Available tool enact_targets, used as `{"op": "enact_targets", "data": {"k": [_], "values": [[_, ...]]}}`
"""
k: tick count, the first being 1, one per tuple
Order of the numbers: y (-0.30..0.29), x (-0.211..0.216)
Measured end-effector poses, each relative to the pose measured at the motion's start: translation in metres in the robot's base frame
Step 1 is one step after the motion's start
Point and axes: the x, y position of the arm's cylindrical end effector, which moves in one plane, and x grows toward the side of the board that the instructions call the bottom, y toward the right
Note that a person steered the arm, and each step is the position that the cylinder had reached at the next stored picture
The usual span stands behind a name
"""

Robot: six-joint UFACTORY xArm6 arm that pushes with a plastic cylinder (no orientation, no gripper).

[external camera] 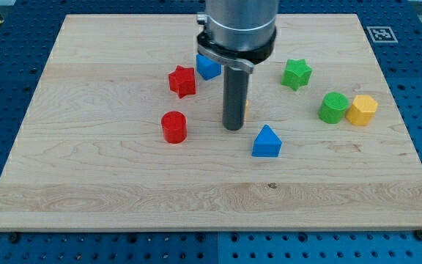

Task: Slide the yellow hexagon down

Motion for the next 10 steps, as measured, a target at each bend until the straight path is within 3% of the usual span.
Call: {"op": "enact_targets", "data": {"k": [5, 7, 8, 10], "values": [[0.121, 0.028], [0.199, 0.046], [0.246, 0.039], [0.280, -0.045]]}}
